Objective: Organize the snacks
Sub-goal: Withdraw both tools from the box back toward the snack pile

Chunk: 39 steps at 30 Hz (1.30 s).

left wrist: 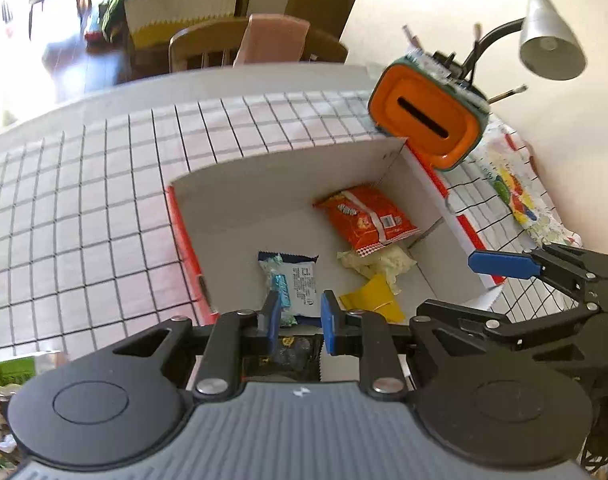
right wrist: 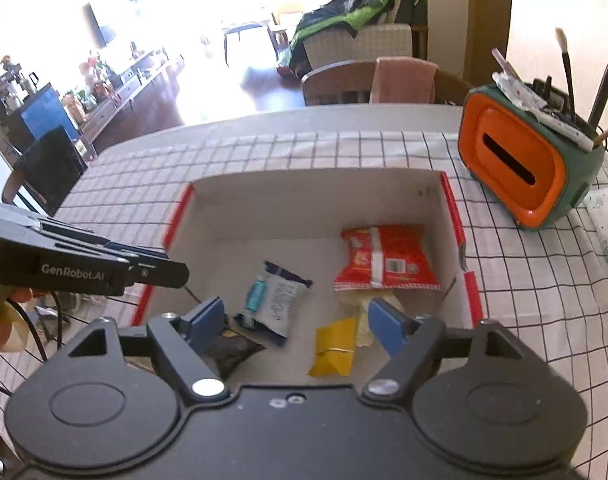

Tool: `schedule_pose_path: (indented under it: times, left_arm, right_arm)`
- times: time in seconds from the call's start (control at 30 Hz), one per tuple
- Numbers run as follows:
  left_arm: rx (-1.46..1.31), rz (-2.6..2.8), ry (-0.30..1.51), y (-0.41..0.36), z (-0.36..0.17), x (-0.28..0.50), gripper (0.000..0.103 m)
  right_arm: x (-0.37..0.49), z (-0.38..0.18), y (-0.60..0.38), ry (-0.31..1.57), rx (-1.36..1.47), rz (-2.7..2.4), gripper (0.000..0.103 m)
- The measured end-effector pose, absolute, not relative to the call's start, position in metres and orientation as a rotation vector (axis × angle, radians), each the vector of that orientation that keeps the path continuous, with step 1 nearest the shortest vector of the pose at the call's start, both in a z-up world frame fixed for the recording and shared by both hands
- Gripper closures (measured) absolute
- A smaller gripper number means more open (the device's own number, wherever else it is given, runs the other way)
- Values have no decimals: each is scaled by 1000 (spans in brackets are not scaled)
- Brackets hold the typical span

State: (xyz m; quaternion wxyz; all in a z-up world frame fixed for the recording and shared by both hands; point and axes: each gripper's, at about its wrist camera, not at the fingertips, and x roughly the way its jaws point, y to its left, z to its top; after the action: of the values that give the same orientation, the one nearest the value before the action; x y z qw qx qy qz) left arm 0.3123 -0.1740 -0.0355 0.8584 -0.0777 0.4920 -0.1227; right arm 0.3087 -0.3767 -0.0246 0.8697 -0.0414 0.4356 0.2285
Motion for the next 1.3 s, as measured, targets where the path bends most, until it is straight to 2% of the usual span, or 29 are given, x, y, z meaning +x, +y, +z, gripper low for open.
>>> schedule_pose_path:
  times: [0.33,0.4,0.5,0.67,0.77,1.17,1.3]
  left_arm:
    - [-116,-244,878,-136,-6,261,70]
    - [-125,-237,851,-125,-2,250,57]
    - [-119,-228,810,-110,3,233,45]
    - [-95,-216,772,-87,4,206,37]
    - [-96,-203,755,-71,3,191,36]
    - [-137,-107,699,9,-8,139,16]
    - [-140,-45,647,39,-11,121,14]
  right_arm:
    - [280,-6,-346,831,-29,517,13]
    - [275,-3,-337,819,-16,532,10]
    - [266,-2,-325,804,-7,551,7]
    - [252,-2,-298,768,-18,589,2]
    - [243,-3,-280,754,-29,608,0]
    - [216,-25,-208,776,-67,681,0]
    - [205,-30,-187,791,-67,699,0]
